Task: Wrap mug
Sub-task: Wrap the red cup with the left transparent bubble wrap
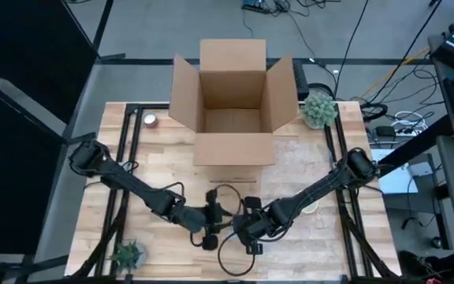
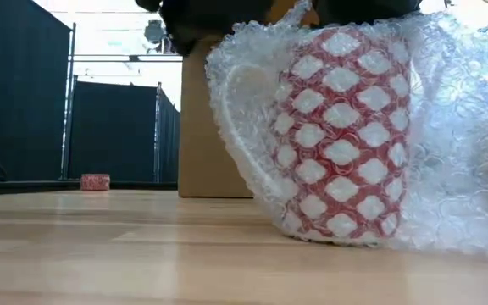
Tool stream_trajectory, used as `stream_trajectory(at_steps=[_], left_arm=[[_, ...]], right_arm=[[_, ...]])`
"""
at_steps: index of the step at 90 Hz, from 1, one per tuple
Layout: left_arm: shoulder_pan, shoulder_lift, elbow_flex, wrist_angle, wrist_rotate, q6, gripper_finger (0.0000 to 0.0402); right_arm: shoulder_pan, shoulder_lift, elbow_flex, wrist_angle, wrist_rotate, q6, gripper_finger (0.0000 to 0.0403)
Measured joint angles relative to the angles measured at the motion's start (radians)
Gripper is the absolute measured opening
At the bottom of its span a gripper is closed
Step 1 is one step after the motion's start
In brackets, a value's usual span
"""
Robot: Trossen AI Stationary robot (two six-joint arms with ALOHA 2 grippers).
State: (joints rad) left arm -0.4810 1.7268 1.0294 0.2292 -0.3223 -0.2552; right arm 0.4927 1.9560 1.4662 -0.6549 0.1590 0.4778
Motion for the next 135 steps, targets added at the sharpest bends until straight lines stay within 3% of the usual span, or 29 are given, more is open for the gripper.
stream_trajectory(at_steps=[29,95,135], left_arm=[[0.004,0.136,0.041,0.058,0.016,0.001,0.0106],[0.009,0.138,0.041,0.047,0.015,0.003,0.0106],[0.009,0.096,0.036,0.036,0.002,-0.005,0.0106]], right_arm=[[0.001,-0.002,-0.001,0.000,-0.003,0.002,0.0000],[0.000,-0.156,-0.003,-0.044,-0.009,0.012,0.0000],[-0.006,-0.044,0.000,-0.001,-0.028,0.001,0.0000]])
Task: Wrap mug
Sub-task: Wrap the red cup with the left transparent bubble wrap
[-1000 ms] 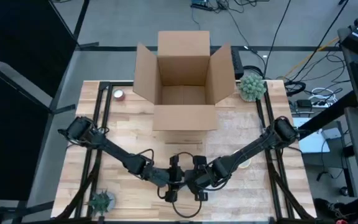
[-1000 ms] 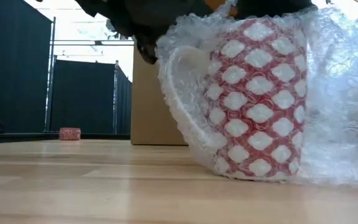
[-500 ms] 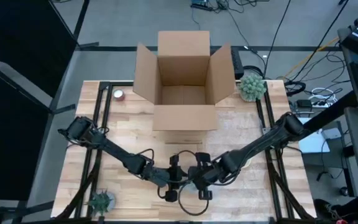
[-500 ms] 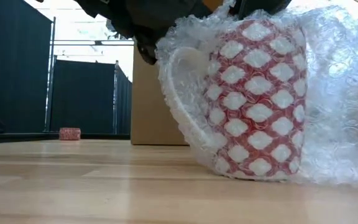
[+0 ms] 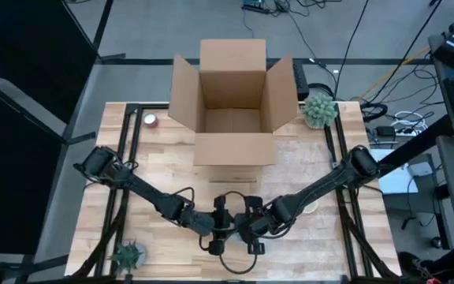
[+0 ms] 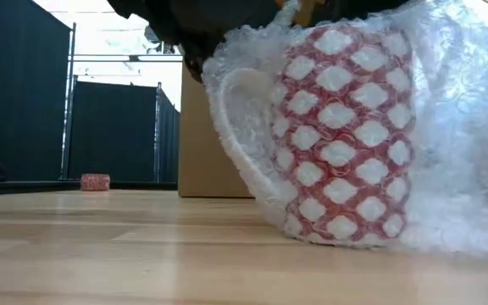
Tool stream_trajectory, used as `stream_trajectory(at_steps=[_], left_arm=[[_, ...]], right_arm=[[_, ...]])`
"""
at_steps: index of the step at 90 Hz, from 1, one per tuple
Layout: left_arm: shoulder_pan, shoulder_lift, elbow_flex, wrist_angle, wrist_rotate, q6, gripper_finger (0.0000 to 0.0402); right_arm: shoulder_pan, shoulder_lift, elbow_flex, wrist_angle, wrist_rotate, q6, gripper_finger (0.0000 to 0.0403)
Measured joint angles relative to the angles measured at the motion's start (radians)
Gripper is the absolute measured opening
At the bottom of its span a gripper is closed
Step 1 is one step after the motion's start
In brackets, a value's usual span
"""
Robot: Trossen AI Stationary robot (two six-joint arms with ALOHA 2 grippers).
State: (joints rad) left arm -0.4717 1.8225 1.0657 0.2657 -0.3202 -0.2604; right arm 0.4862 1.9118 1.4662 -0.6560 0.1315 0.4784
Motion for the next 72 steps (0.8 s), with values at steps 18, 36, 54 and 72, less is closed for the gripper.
stream_trajectory(at_steps=[18,36,54,72], left_arm=[[0.008,0.019,0.001,0.016,-0.028,-0.025,0.0106],[0.013,0.063,0.007,0.025,-0.038,-0.038,0.0106],[0.014,0.060,0.006,0.018,-0.039,-0.018,0.0106],[0.014,0.060,0.005,0.014,-0.039,-0.011,0.0106]], right_arm=[[0.000,0.000,0.000,0.023,0.000,-0.020,0.0000],[0.000,-0.019,-0.001,0.007,-0.017,-0.016,0.0000],[0.000,-0.094,0.000,-0.044,-0.034,0.012,0.0000],[0.008,-0.199,0.001,-0.074,-0.034,0.065,0.0000]])
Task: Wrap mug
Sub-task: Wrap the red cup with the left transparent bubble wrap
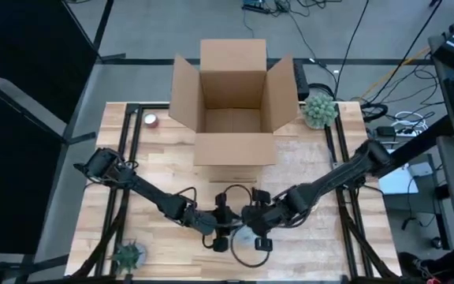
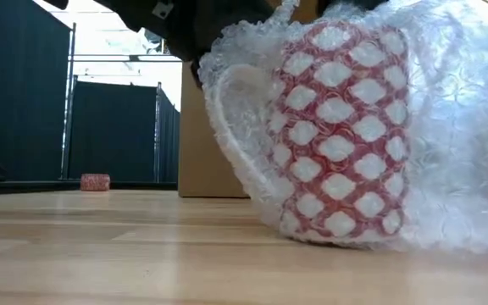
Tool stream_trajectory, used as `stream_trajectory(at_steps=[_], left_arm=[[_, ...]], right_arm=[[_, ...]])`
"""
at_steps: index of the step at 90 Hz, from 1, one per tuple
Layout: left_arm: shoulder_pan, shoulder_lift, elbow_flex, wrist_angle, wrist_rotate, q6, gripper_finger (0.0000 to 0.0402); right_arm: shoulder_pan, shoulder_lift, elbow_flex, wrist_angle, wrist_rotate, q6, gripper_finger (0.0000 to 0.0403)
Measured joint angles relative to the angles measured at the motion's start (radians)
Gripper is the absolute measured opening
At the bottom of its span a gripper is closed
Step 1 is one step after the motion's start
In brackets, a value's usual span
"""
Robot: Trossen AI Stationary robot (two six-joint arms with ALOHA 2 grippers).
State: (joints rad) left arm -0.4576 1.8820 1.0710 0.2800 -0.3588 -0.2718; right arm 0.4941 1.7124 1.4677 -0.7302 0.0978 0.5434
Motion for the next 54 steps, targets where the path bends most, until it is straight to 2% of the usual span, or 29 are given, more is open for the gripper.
stream_trajectory(at_steps=[20,54], left_arm=[[0.000,0.001,0.000,-0.001,0.000,-0.001,0.0106],[-0.001,0.002,0.000,0.013,0.018,-0.001,0.0106]], right_arm=[[0.029,0.026,0.000,0.024,0.020,0.000,0.0000],[0.021,0.241,0.002,0.072,0.039,-0.004,0.0000]])
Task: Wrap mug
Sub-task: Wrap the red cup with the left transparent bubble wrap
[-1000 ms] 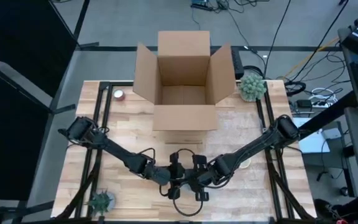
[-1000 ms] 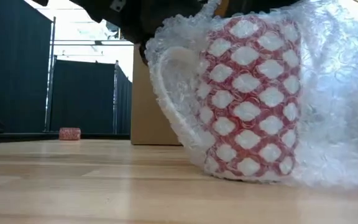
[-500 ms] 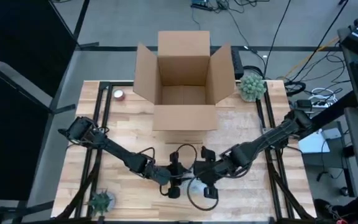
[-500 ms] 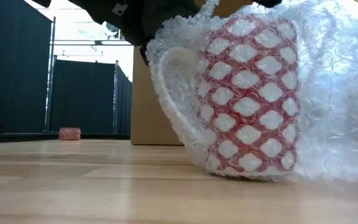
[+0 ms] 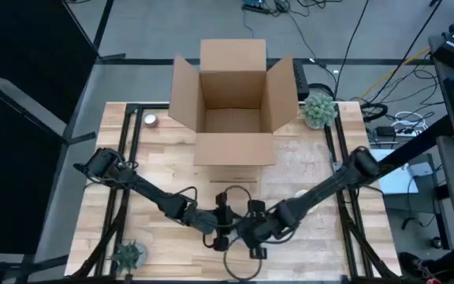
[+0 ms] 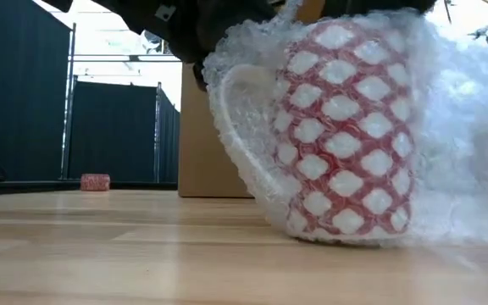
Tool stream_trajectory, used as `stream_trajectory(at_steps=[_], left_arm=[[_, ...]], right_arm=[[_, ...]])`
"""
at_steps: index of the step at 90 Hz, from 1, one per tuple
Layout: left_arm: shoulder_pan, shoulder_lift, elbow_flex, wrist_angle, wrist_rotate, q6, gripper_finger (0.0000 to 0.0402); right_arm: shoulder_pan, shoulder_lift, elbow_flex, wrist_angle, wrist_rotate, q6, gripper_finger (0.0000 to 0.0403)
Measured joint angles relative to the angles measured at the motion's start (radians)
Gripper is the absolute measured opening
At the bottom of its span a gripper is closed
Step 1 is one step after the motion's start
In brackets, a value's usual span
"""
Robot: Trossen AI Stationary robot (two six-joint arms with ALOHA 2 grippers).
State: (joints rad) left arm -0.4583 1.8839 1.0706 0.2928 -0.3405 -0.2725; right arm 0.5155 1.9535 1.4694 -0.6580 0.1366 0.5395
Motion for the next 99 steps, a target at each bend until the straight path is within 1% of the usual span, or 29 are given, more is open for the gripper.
stream_trajectory(at_steps=[12,22,36,47,57,62,70,74,79,92,99], left_arm=[[0.000,0.001,-0.001,0.013,-0.001,0.001,0.0106],[0.000,0.001,-0.002,0.014,-0.003,0.021,0.0106],[0.000,0.001,-0.002,0.016,-0.004,0.021,0.0106],[0.000,0.001,-0.002,0.009,-0.014,0.024,0.0106],[0.000,0.001,-0.002,0.009,-0.016,0.024,0.0106],[0.000,0.001,-0.002,0.009,-0.016,0.024,0.0106],[0.000,0.001,-0.002,0.010,-0.016,0.024,0.0106],[0.000,0.001,-0.002,0.010,-0.016,0.024,0.0106],[0.000,0.001,-0.002,0.010,-0.016,0.024,0.0106],[0.000,0.001,-0.002,0.012,-0.016,0.024,0.0106],[0.000,0.001,-0.002,0.013,-0.015,0.024,0.0106]], right_arm=[[-0.006,0.065,0.006,0.019,0.001,0.004,0.0000],[-0.007,0.076,0.008,0.017,-0.002,0.006,0.0001],[-0.006,0.001,0.008,-0.017,-0.025,-0.002,0.0000],[-0.002,-0.094,0.026,-0.032,-0.046,-0.008,0.0000],[-0.002,-0.166,0.027,-0.069,-0.041,-0.025,0.0000],[-0.003,-0.185,0.026,-0.079,-0.013,-0.027,0.0000],[-0.003,-0.203,0.027,-0.088,0.103,-0.026,0.0000],[-0.005,-0.195,0.028,-0.091,0.134,-0.027,0.0000],[-0.012,-0.164,0.028,-0.100,0.141,-0.028,0.0000],[-0.015,-0.064,0.027,-0.096,0.041,-0.028,0.0000],[-0.010,-0.003,0.030,-0.089,0.024,-0.027,0.0000]])
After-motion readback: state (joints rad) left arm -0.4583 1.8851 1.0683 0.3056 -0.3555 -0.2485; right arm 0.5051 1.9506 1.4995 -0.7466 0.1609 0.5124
